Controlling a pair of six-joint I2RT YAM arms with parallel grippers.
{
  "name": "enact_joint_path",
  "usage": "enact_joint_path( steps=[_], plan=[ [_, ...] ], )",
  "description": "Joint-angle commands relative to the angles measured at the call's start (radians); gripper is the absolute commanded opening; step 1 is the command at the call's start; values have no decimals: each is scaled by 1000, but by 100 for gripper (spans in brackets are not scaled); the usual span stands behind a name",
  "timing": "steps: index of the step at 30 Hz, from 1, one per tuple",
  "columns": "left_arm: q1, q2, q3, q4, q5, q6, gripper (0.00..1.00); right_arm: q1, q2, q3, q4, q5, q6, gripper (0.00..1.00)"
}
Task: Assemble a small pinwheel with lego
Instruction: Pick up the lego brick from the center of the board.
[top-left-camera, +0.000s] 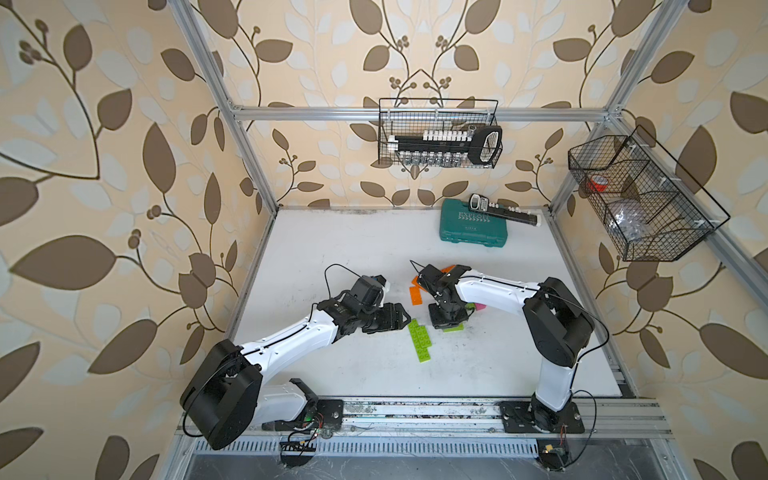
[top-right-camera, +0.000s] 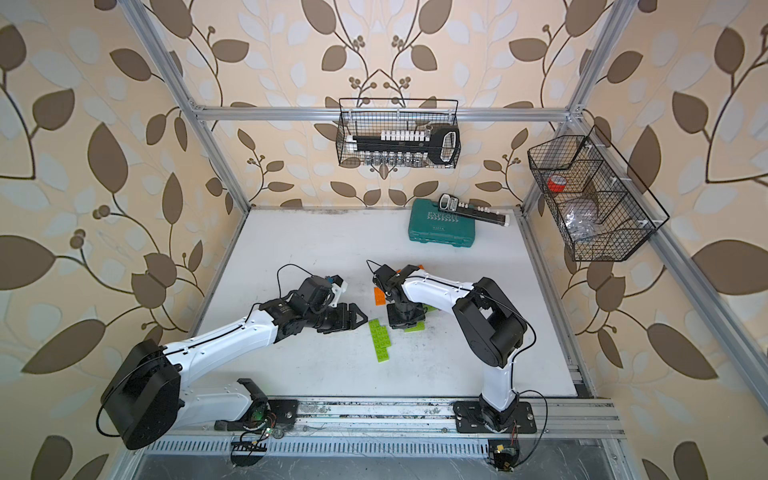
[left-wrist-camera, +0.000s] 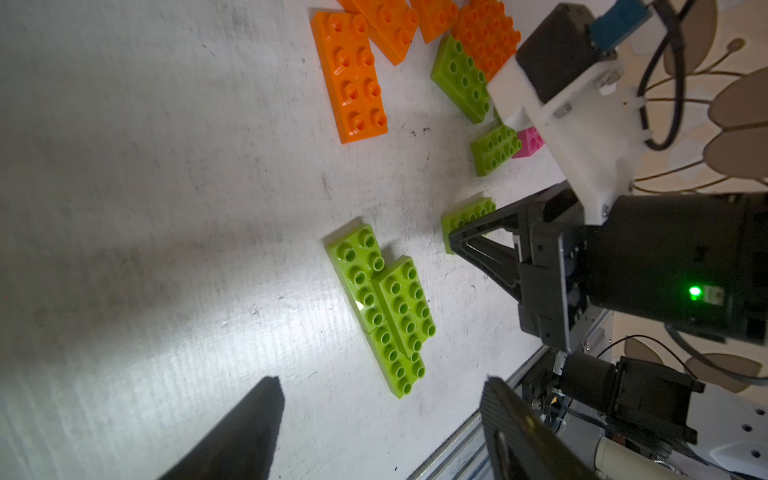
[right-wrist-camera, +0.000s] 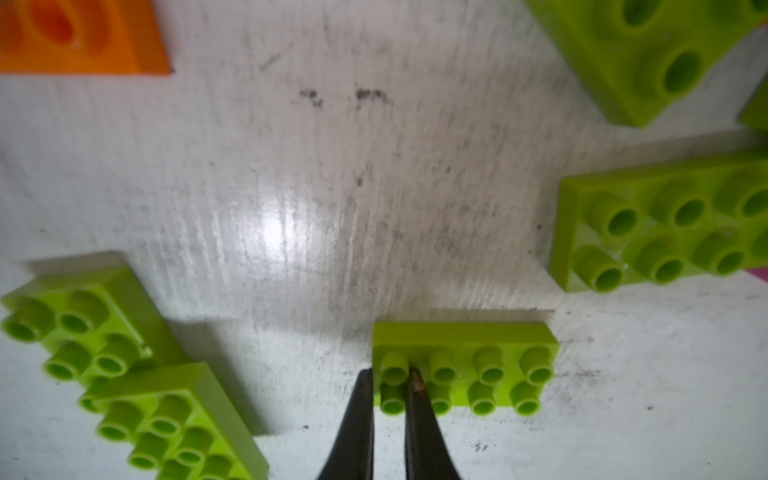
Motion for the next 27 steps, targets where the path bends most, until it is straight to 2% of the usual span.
enact_joint_path(
  steps=[1, 16, 21, 27],
  plan=[
    [-10, -22, 30, -15, -31, 19, 78, 5, 24, -8, -11, 20, -6, 8],
    [-48, -14, 43, -35, -80, 13, 78, 6, -3, -15, -14, 21, -3, 7],
    [-49, -3, 56, -50, -122, -10, 78, 13, -26, 34, -37, 22, -12, 7],
    [36, -31, 1, 21, -49, -64, 79, 36, 6, 136, -65, 1, -36, 8]
  ],
)
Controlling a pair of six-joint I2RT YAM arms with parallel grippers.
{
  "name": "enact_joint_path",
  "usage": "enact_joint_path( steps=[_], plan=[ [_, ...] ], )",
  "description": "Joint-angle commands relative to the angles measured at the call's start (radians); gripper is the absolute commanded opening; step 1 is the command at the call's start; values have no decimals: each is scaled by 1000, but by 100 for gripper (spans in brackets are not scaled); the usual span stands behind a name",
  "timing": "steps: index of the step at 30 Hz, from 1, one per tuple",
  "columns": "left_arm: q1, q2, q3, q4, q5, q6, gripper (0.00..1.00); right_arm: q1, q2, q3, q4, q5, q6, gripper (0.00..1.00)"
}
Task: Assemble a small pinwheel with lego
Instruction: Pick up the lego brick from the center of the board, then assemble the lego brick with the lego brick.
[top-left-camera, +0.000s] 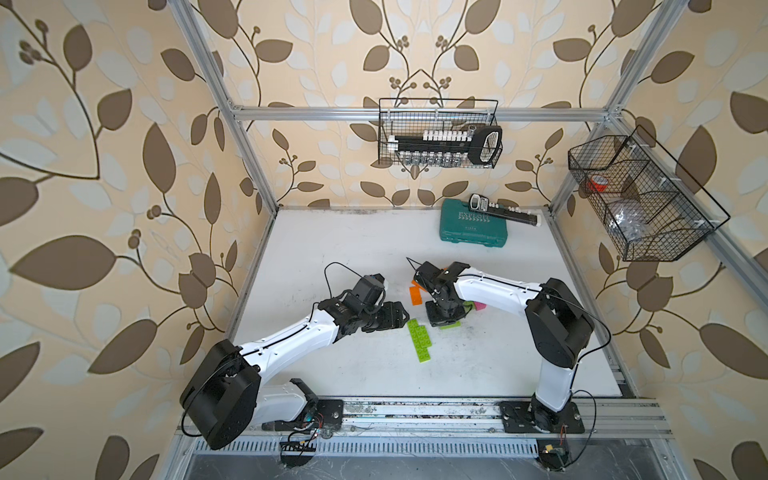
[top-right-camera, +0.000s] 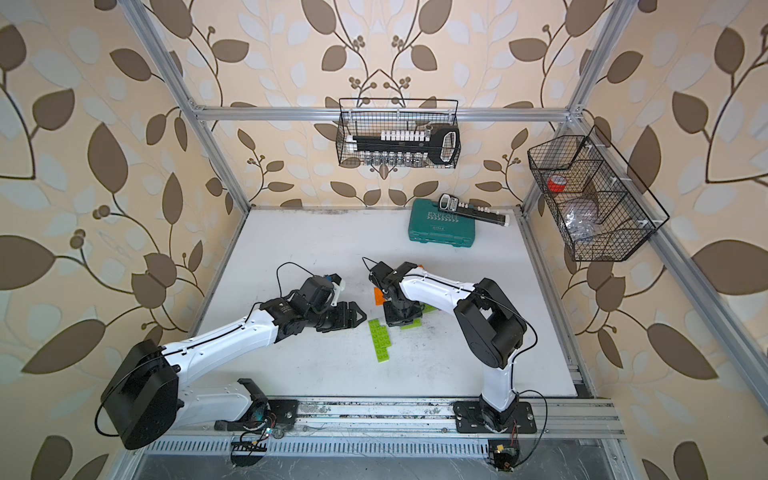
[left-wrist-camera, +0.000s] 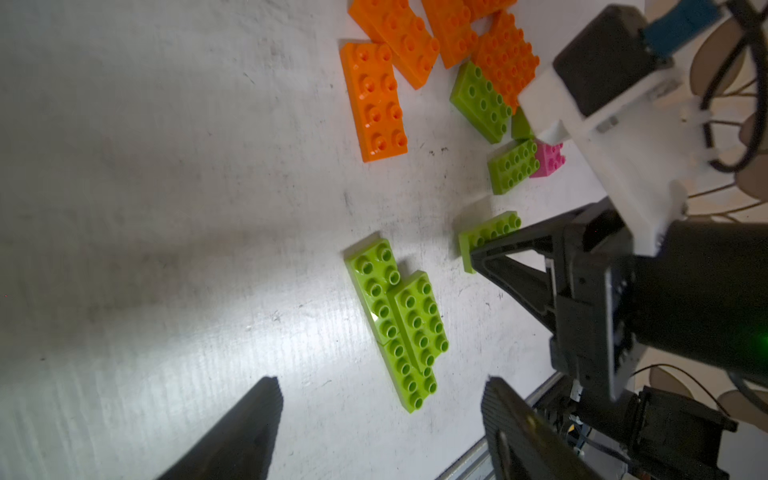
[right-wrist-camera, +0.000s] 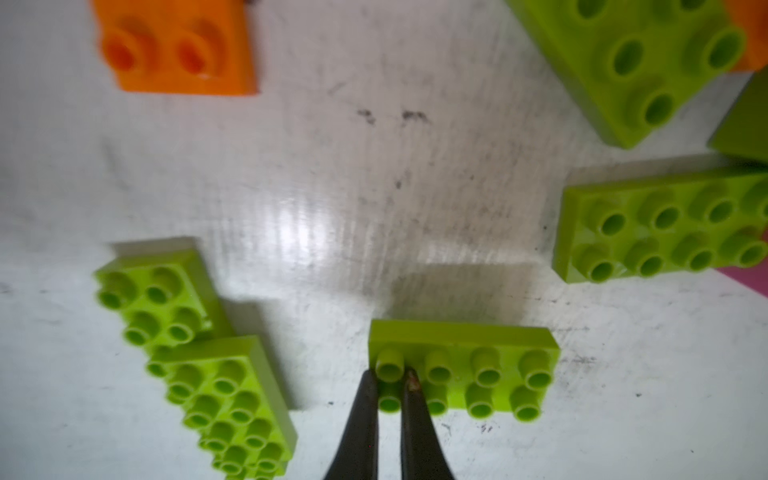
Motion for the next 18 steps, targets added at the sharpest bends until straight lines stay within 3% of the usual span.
enact_joint_path(
  steps=[1, 10, 18],
  plan=[
    [45, -37, -22, 41, 32, -39, 79, 16, 21, 80, -27, -6, -24, 8],
    [162, -132, -133, 73, 112, -72, 79, 46, 102, 210, -37, -99, -59, 8],
    [174, -155, -155, 63, 111, -73, 79, 66, 156, 239, -38, -156, -74, 9]
  ],
)
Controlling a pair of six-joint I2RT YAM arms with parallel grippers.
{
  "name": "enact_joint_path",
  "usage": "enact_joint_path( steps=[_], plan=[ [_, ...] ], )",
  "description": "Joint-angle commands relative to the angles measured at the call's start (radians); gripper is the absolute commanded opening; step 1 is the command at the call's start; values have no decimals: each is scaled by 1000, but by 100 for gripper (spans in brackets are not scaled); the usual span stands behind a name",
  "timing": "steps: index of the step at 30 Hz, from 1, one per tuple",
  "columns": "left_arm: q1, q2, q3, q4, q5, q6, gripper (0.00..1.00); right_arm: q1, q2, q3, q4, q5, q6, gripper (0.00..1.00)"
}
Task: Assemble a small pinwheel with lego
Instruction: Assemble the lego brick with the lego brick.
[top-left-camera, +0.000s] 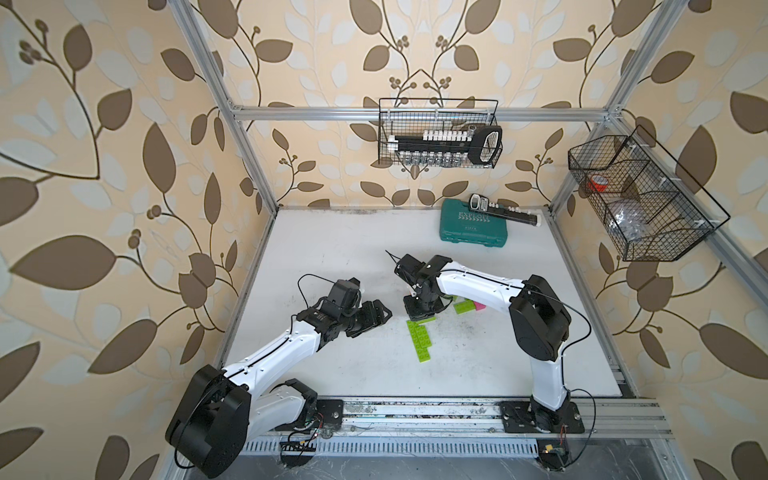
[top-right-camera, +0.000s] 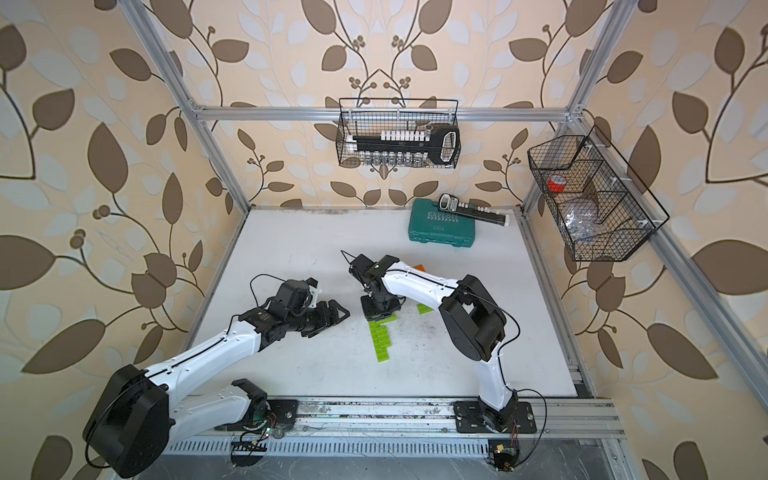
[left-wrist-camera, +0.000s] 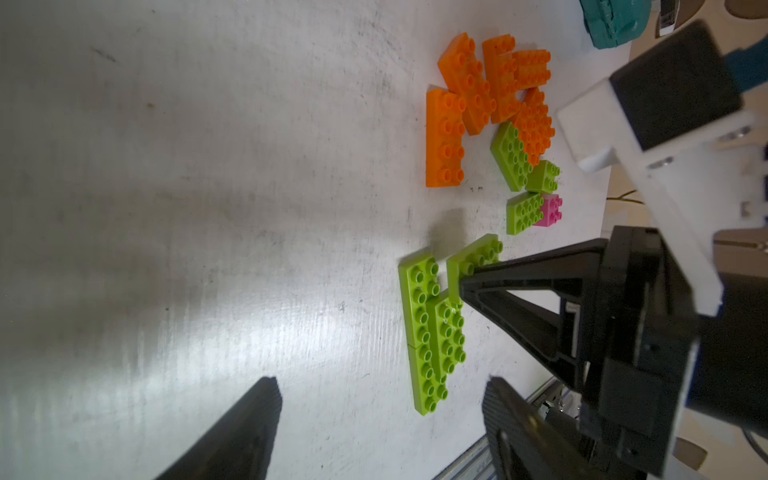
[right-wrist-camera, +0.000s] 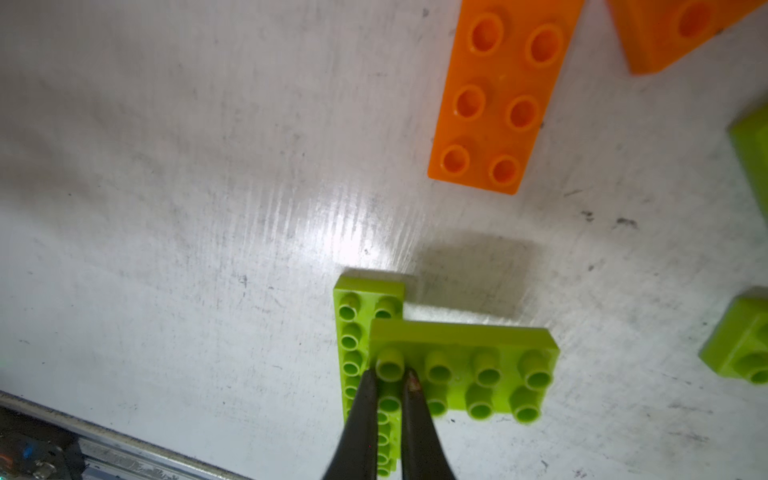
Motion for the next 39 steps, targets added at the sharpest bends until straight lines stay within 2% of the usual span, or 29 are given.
enact_joint_path(
  steps=[1, 19, 39],
  plan=[
    [5, -20, -8, 23, 19, -4, 79, 8, 32, 30, -24, -34, -17, 9],
    [5, -22, -13, 21, 20, 4, 80, 11, 80, 25, -38, -10, -26, 9],
    [5, -33, -16, 8, 19, 14, 79, 27, 63, 64, -60, 8, -39, 9]
  ],
)
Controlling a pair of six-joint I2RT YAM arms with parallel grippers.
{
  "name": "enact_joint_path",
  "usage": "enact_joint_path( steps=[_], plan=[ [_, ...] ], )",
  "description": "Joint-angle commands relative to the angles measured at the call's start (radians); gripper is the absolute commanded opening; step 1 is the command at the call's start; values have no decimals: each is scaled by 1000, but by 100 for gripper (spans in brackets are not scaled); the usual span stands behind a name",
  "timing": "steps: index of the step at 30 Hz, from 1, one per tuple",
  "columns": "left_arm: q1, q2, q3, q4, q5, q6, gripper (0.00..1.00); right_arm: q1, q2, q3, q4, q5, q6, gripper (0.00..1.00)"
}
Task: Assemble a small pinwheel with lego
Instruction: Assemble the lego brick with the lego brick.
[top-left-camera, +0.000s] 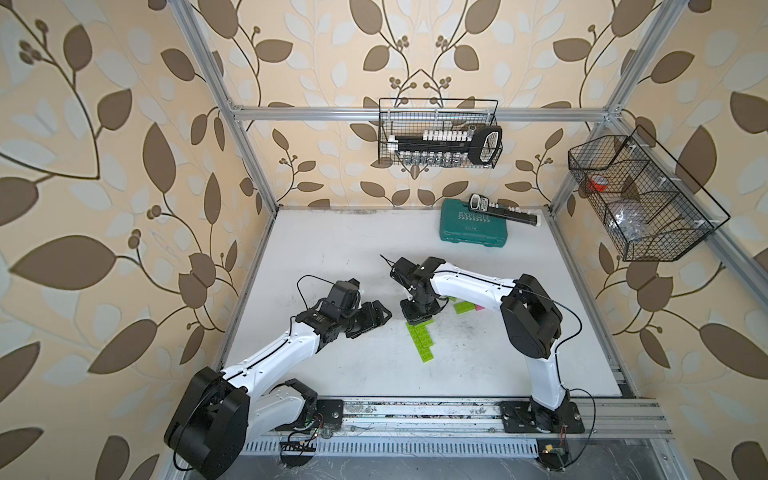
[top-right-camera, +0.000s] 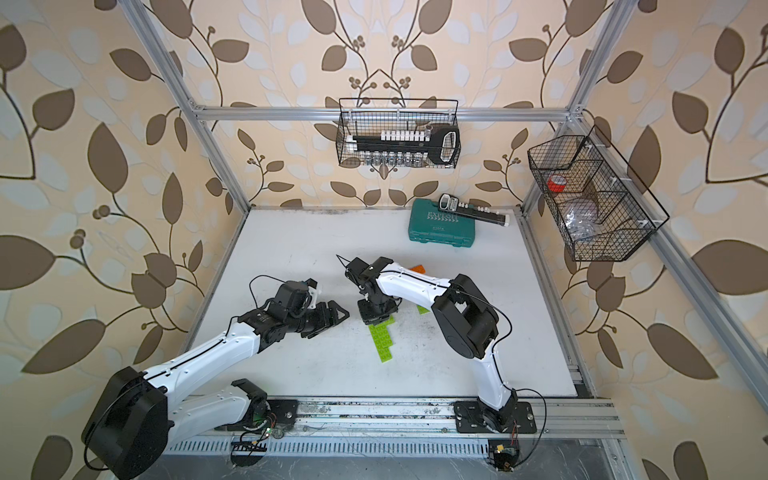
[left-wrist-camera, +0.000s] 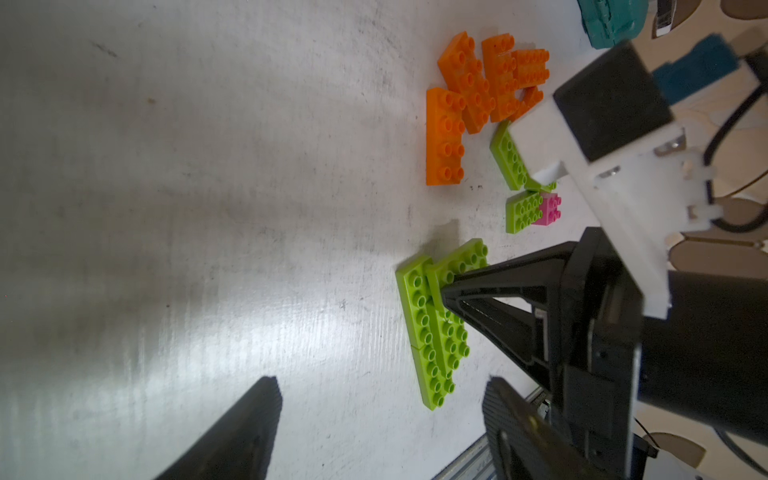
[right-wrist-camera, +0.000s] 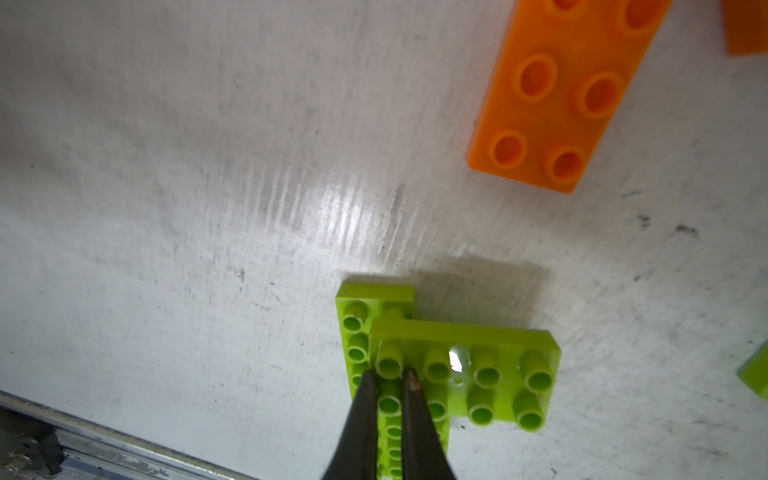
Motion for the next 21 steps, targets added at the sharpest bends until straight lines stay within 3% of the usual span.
enact_joint_path(
  steps=[1, 21],
  plan=[
    [5, -20, -3, 2, 17, 15, 79, 8, 16, 28, -28, 15, -9, 9],
    [-16, -25, 2, -49, -22, 45, 79, 7, 29, 63, -35, 32, -28, 8]
  ],
)
